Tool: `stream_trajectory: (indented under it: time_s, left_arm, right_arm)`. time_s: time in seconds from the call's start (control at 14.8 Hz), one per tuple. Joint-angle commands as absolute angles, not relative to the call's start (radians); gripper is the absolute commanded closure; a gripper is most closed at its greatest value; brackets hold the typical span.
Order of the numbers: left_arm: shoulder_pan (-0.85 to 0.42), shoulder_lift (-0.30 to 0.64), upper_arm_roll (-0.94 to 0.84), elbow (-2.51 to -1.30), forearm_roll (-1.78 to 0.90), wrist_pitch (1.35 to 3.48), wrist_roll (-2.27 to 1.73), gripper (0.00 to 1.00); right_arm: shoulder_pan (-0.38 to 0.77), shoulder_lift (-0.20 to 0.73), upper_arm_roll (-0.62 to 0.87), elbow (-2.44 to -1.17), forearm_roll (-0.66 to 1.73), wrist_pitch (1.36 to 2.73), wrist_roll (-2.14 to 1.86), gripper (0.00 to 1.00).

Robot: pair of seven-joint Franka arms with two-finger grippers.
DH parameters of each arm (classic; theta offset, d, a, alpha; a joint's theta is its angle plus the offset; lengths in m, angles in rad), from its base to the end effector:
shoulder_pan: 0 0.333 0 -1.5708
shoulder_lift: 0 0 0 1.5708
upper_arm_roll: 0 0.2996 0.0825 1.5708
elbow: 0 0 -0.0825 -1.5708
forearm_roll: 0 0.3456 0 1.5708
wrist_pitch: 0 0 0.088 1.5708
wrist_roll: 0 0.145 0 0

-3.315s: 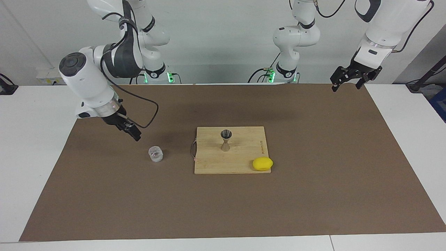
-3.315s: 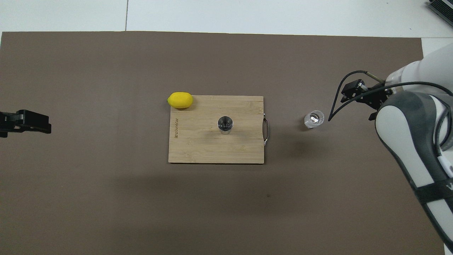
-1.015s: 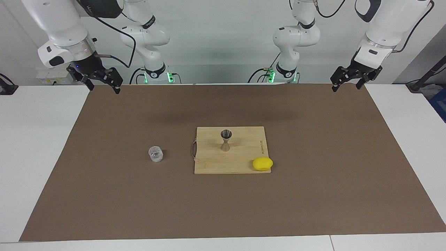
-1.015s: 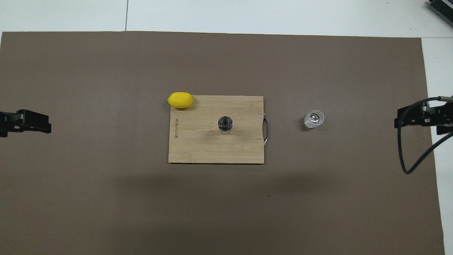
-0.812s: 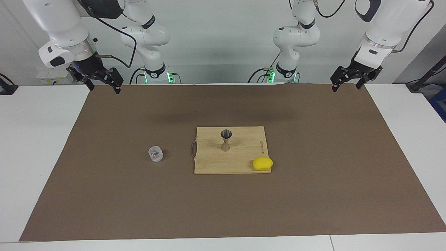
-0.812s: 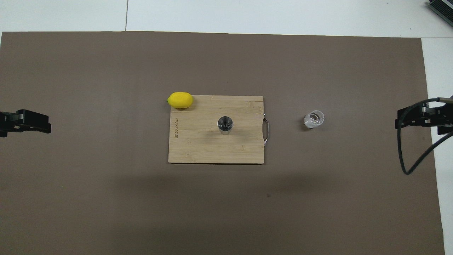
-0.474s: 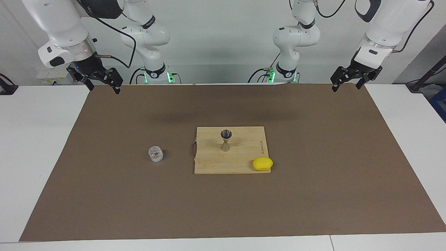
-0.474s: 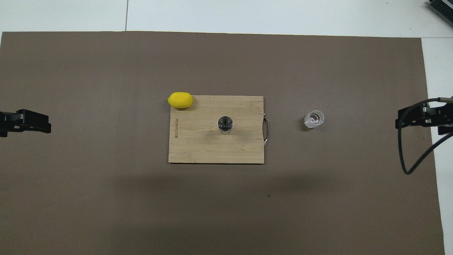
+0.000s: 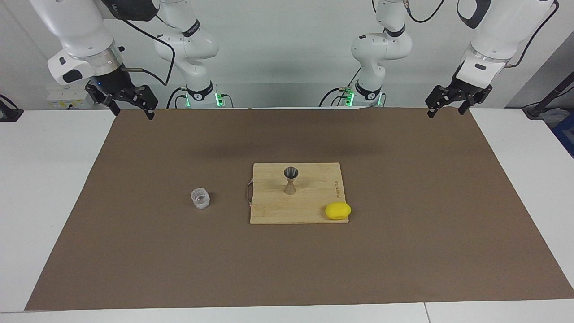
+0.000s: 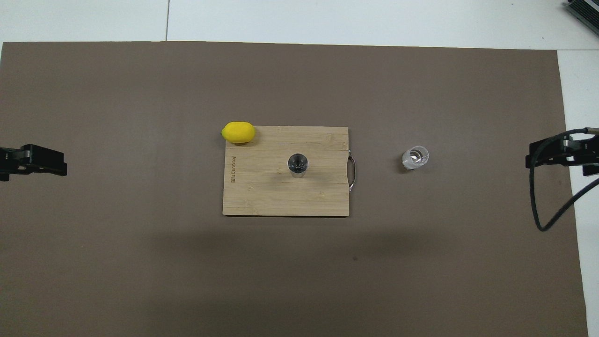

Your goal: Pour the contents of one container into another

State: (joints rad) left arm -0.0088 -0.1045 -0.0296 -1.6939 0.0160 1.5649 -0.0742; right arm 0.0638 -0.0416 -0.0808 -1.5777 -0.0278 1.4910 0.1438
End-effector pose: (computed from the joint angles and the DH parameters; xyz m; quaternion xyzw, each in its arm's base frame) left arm 0.4820 -0.0168 0.5685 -0.9997 -0.0179 0.0117 0.0102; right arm 0.4937 -0.0134 0.5814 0.9964 -0.0810 -0.0218 0.0136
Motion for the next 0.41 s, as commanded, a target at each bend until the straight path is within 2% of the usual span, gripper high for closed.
stream_trajectory:
  time_s: [0.0,0.34]
  left_arm:
    - [-0.009,-0.112,-0.028,-1.690,0.032,1.571,-0.081,0.00]
    - [-0.009,-0.112,-0.028,-1.690,0.032,1.571,-0.081,0.00]
  right_arm:
    - [0.063,-0.054,-0.090,-1.574,-0.044,1.477,0.091,0.00]
    - [0.061,-0.058,-0.089,-1.583,-0.049,1.479,0.091,0.00]
